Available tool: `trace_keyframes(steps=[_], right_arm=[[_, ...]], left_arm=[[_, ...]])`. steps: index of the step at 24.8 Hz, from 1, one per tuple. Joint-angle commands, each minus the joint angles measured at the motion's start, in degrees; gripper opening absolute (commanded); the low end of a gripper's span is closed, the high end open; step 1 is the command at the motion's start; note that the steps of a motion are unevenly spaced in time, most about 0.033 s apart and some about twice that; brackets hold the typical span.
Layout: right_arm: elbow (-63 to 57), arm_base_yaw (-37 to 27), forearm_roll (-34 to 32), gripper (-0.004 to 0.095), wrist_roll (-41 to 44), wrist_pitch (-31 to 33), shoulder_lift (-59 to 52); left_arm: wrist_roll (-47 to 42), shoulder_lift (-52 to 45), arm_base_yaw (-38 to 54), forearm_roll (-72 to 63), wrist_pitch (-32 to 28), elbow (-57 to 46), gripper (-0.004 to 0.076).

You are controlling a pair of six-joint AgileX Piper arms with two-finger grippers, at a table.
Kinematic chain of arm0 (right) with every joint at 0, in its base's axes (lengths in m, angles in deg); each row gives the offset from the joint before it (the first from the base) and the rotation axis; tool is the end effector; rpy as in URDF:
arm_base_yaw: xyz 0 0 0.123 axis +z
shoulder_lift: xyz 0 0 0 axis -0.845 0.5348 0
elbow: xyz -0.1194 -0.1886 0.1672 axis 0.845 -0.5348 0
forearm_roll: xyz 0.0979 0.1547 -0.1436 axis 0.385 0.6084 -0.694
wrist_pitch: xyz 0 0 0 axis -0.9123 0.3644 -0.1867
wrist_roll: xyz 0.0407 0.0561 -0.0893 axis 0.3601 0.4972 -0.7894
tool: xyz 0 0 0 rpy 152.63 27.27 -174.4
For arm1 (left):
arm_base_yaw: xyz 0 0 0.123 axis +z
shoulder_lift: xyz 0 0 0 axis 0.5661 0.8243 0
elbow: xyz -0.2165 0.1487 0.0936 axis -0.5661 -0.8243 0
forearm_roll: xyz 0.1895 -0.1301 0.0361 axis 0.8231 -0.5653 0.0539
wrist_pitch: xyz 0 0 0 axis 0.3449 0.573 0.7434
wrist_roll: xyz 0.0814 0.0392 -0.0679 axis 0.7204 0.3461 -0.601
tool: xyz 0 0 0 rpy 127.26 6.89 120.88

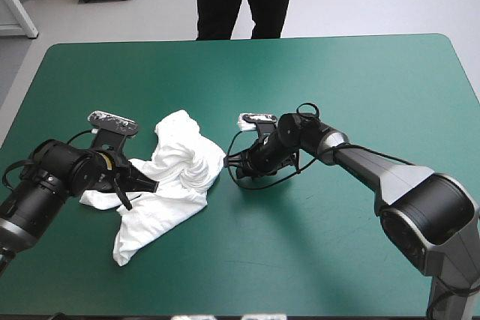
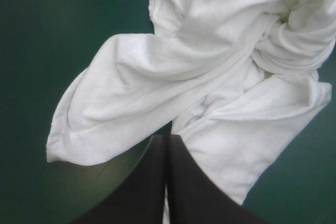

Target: Fold the cloth

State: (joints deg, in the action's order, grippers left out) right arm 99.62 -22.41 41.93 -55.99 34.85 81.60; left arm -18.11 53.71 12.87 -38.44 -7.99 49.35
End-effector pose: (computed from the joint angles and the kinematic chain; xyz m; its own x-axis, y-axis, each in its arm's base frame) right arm 0.3021 0.2567 0.1901 -0.9451 -0.2007 -0.2578 -0.2972 0.8559 0.4232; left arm 0.1969 -0.0601 0.3103 -0.8194 0.3168 -0.4776 0.2934 0.9477 0.1252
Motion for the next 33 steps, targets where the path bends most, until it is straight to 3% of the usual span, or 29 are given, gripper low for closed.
trace_keyframes(steps=[1,8,11,16,20,28,30,33], right_arm=[[-0.2,0.27,-0.52,0.0391,-0.24,4.34,-0.3],[0.96,0.16,-1.5,0.0391,-0.5,4.57,-1.33],[3.09,0.16,-4.93,0.0391,-0.3,4.81,-2.9],[7.32,0.16,-15.43,0.0391,3.92,8.08,-6.45],[8.9,-0.21,-27.89,0.0391,7.68,14.1,-10.11],[8.9,-13.38,-29.8,0.0391,8.97,23.16,-22.28],[8.9,-17.93,-33.66,0.0391,8.97,27.1,-26.85],[8.9,-21.32,-35.4,0.0391,8.53,28.17,-31.56]], left_arm=[[-0.12,-0.91,0.01,0.25,-1.99,1.95,-0.0009],[-0.12,-0.91,0.01,0.25,-1.99,1.95,-0.0009],[-0.12,-0.91,0.01,0.25,-1.99,1.95,-0.0009],[-0.12,-0.91,0.01,0.25,-1.89,1.95,-0.0009],[-0.77,-0.91,0.01,0.25,-1.89,1.95,-0.0009],[-0.77,-0.91,0.01,0.25,-1.89,1.95,-0.0009],[-0.77,-0.91,0.01,0.25,-1.89,1.95,-0.0009],[-0.77,-0.91,0.01,0.25,-1.89,1.95,-0.0009]])
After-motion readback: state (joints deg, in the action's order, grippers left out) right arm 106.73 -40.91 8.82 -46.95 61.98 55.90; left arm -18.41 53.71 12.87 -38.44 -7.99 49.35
